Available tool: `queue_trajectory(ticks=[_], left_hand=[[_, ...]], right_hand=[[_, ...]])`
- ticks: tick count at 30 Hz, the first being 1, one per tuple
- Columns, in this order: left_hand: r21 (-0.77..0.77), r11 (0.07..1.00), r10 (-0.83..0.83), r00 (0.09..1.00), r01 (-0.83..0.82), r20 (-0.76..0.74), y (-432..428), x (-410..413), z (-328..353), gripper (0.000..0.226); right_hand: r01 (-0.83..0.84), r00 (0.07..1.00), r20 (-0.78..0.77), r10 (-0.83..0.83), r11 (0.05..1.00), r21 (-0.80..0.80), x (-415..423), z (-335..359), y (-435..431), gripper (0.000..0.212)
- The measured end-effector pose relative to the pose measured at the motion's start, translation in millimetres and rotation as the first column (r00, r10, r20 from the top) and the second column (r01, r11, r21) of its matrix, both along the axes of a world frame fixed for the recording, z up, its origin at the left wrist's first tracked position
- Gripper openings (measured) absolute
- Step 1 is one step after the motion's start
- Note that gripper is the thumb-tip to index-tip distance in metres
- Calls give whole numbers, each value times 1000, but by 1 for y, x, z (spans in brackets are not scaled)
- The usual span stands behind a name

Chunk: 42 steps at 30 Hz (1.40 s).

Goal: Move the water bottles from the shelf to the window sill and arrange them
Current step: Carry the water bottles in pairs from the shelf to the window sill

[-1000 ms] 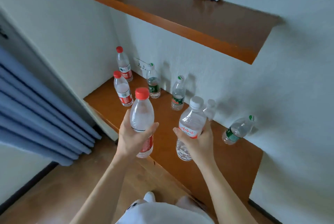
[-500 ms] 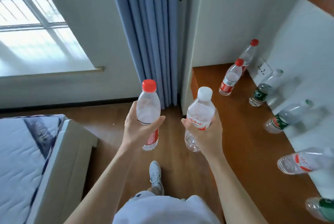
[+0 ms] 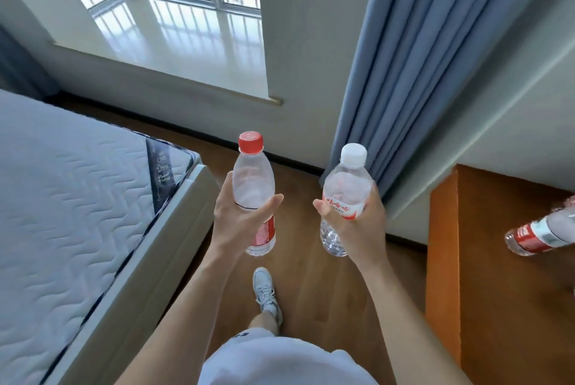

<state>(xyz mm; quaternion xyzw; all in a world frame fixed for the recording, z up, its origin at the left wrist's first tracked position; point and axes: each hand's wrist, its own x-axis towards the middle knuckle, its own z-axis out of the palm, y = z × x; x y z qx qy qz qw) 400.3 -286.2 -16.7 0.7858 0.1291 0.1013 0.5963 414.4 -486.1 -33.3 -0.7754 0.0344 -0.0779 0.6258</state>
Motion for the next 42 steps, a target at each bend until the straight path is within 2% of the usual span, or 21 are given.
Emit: queue_trajectory(ticks=[7,11,15,20,25,33,42], left_hand=[[-19,993,117,993,-116,22,75,104,-3,57],[4,990,141,990,-142,17,122,162,4,63],[-3,985,173,984,-173,43,159,202,12,51],[25,978,208,977,-209,38,186,240,9,49],[52,966,254,967,-254,13,206,284,-2,58],[68,935,347,937,-349,30,232,400,-4,59],[125,846,519,855,-518,27,251,532,7,65]], right_hand=[[-100,994,-43,98,994,-44,116,5,72,70],[-90,995,-44,87,994,-70,181,11,118,65],[-104,994,-48,100,990,-92,228,16,155,58],[-164,986,-59,157,975,-152,275,15,183,65],[-217,976,-54,211,959,-180,330,4,206,71],[-323,945,-33,325,918,-230,468,-8,248,81],[-522,852,-27,523,844,-122,627,14,292,66]])
